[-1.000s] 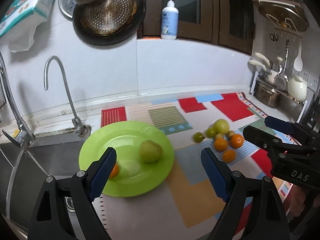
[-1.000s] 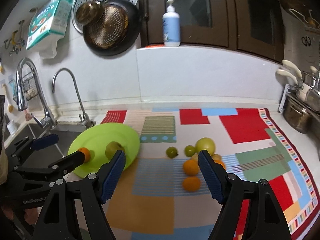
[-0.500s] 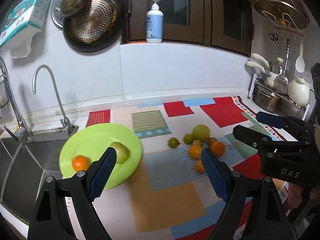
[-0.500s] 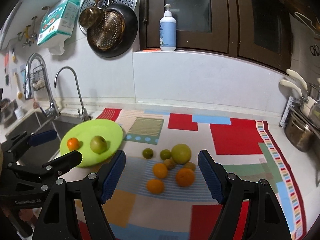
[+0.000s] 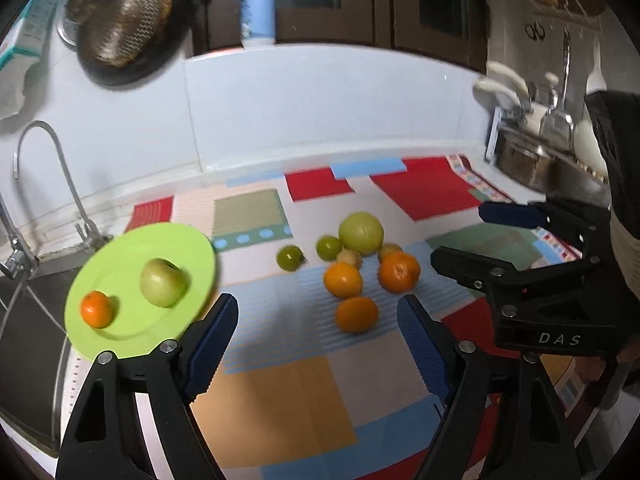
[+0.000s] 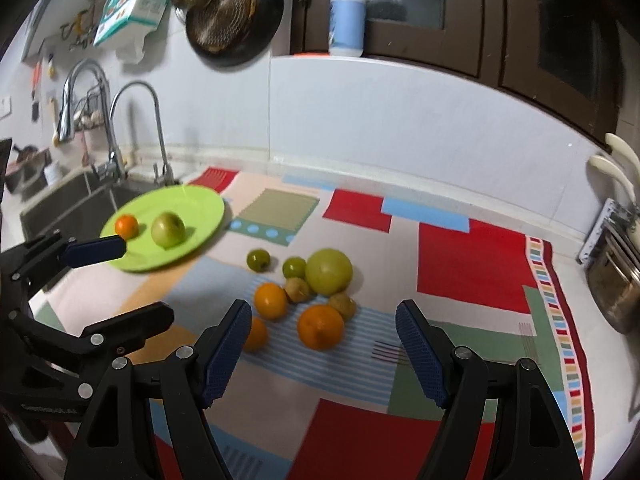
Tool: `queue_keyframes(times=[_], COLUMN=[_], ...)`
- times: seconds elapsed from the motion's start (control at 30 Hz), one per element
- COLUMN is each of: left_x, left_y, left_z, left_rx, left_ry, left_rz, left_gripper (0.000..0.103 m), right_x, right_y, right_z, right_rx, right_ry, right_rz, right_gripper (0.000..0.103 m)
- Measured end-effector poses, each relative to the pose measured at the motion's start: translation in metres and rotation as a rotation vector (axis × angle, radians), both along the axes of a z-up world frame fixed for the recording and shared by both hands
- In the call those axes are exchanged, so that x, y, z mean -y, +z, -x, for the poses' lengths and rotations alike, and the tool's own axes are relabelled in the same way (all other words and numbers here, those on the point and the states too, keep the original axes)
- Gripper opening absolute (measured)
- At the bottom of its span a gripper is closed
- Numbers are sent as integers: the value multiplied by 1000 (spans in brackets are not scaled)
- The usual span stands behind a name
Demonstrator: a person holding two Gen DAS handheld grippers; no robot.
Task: Organize fruits
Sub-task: 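Open and withdraw both tools from the plate back toward the fruit, then grasp an orange with the left tool while the right tool grasps another orange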
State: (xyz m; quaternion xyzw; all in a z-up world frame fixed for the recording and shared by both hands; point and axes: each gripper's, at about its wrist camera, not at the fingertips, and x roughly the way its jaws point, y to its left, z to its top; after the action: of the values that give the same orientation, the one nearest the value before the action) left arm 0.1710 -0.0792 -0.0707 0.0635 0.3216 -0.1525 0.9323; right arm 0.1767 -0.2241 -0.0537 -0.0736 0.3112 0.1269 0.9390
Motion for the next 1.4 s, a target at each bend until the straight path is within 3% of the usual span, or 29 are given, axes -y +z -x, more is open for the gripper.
queue_keyframes(times=[0.37, 0.73, 0.87, 1.0, 1.4], left_x=[19, 26, 28, 31, 9], left_y=[-42, -59, -60, -60, -47], left_z=[-24, -49, -53, -58, -49], left_rx=[-115, -194, -200, -215, -207], left_ry=[-38, -57, -68, -74, -48], left_rz=[-43, -5, 7, 16, 16], left_gripper=[69, 56, 49, 32, 32], right_x=[-1, -6, -7, -7, -10], right_y=[-45, -65, -67, -68, -57], right_z=[-26, -52, -58, -62, -45], right_rx=[-84, -138, -145, -156, -151], right_ry=[114, 184, 196, 201, 113], right_rz=[77, 115, 99, 79, 22], right_gripper=[66, 55, 52, 42, 42])
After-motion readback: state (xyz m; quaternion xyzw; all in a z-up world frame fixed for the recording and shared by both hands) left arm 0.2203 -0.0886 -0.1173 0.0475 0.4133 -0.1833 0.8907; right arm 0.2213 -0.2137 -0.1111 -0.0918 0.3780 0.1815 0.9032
